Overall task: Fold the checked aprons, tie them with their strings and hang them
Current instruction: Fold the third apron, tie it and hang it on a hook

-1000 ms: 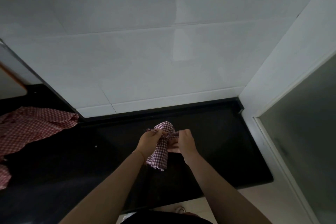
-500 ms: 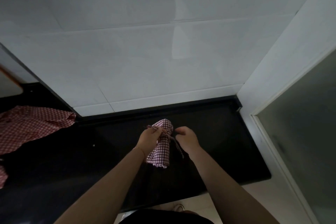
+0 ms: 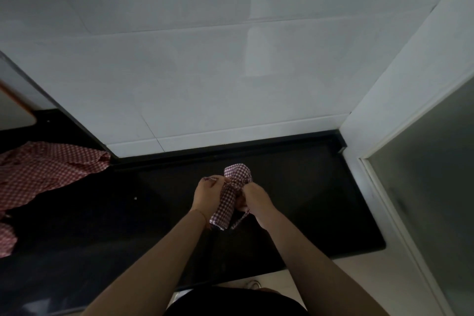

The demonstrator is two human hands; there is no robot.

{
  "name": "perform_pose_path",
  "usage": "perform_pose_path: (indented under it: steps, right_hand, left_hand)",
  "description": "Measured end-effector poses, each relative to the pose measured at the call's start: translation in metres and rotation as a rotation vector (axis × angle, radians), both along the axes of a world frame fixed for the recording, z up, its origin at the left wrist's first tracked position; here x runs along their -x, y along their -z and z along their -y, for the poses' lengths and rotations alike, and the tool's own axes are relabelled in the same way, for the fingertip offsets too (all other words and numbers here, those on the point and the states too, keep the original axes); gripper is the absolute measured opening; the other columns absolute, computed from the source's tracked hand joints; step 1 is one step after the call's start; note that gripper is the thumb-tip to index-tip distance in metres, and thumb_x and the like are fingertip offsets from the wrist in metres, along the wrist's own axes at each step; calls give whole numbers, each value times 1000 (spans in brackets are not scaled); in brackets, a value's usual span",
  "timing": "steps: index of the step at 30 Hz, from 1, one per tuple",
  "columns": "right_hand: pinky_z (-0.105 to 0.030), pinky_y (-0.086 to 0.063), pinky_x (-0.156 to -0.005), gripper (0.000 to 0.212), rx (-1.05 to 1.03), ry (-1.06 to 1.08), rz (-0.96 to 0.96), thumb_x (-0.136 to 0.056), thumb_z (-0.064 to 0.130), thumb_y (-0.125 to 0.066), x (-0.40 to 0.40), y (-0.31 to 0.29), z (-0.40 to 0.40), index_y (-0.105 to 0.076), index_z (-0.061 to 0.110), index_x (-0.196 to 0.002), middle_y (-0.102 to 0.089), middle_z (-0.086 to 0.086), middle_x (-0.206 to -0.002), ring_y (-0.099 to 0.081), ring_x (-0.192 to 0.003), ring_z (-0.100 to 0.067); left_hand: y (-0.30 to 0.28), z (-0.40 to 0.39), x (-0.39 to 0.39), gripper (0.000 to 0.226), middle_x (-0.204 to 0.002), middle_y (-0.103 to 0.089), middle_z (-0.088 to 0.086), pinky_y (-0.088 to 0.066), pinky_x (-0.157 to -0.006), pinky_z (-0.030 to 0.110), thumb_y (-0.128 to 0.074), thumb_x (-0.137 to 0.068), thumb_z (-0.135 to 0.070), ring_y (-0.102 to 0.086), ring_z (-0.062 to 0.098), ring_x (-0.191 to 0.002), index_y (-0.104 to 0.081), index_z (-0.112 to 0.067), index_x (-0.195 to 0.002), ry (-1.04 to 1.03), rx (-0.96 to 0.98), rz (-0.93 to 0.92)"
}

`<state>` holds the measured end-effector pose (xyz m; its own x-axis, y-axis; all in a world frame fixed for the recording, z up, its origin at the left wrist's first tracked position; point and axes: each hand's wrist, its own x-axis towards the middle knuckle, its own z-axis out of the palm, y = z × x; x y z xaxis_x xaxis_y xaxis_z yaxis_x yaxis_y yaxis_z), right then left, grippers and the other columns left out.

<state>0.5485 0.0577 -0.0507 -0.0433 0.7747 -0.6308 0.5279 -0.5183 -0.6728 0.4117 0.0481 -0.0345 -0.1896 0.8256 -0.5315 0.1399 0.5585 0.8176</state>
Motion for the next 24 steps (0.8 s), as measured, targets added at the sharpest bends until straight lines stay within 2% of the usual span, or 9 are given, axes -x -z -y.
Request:
perform_pose_path:
  steps: [2, 3, 6, 9, 14, 18, 20, 21, 24]
  right_hand:
    - [-29, -50, -65, 32, 26, 144, -106, -100, 15, -45, 4, 2, 2, -58, -5, -122, -60, -2, -80, -58, -69, -13]
    - [-30, -51, -64, 34, 34, 180, -131, -101, 18, -44, 6, 3, 3, -59, -5, -121, -59, -2, -79, -57, -67, -13]
    - [-41, -52, -90, 31, 98, 238, -199, -101, 31, -48, 7, 3, 4, -64, 5, -109, -65, -13, -104, -61, -90, -23]
    - [-44, -52, -96, 25, 112, 342, -265, -99, 24, -53, 4, 5, 4, -63, 2, -104, -65, -17, -115, -65, -100, -25]
    - [-39, -61, -82, 15, 184, 649, -587, -98, 2, -48, 2, 1, 2, -59, -5, -105, -69, -23, -107, -73, -89, -28]
    - [-40, -60, -80, 15, 167, 606, -559, -99, 4, -47, -6, 2, 4, -58, 1, -90, -69, -21, -95, -71, -82, -28]
    - [-34, -59, -67, 11, 180, 539, -481, -98, 4, -48, -9, -1, -2, -56, 4, -91, -66, -23, -95, -68, -71, -23]
    - [-32, -58, -62, 7, 210, 492, -421, -97, 4, -50, -9, -4, -5, -56, 4, -95, -65, -22, -99, -68, -70, -20]
    - [-36, -60, -74, 12, 272, 330, -210, -97, 13, -53, -5, -8, -11, -58, 12, -109, -64, -9, -101, -70, -83, -19]
  left_hand:
    - [3, 4, -1, 26, -100, -72, 5, -56, -79, 32, -45, -102, -20, -67, 17, -92, -71, -15, -102, -97, 23, 74]
    - [4, 6, -2, 25, -99, -73, 5, -57, -83, 36, -47, -102, -21, -69, 19, -93, -72, -16, -101, -124, 39, 106]
    - [9, 6, -3, 21, -95, -73, 4, -58, -86, 42, -53, -99, -25, -70, 22, -91, -73, -18, -97, -143, 63, 99]
    - [15, 3, -2, 23, -92, -73, 10, -56, -87, 49, -58, -97, -25, -70, 29, -90, -72, -7, -101, -219, 44, 25]
    - [20, 0, 4, 35, -86, -63, 7, -50, -68, 25, -46, -101, -11, -58, 15, -71, -51, 10, -128, -557, 147, 301]
    - [18, -3, 7, 34, -84, -61, 8, -50, -68, 26, -48, -101, -9, -59, 16, -71, -51, 12, -128, -451, 163, 335]
    - [15, -3, 16, 29, -95, -67, 14, -51, -70, 28, -54, -96, -4, -61, 16, -74, -57, 7, -123, -296, 158, 210]
    - [14, -2, 21, 28, -107, -67, 16, -51, -74, 27, -56, -93, -2, -62, 16, -80, -60, 0, -120, -187, 129, 50]
    - [8, 1, 28, 46, -133, -54, 4, -43, -104, 35, -64, -84, -9, -52, 20, -118, -56, -16, -129, 193, -172, -551]
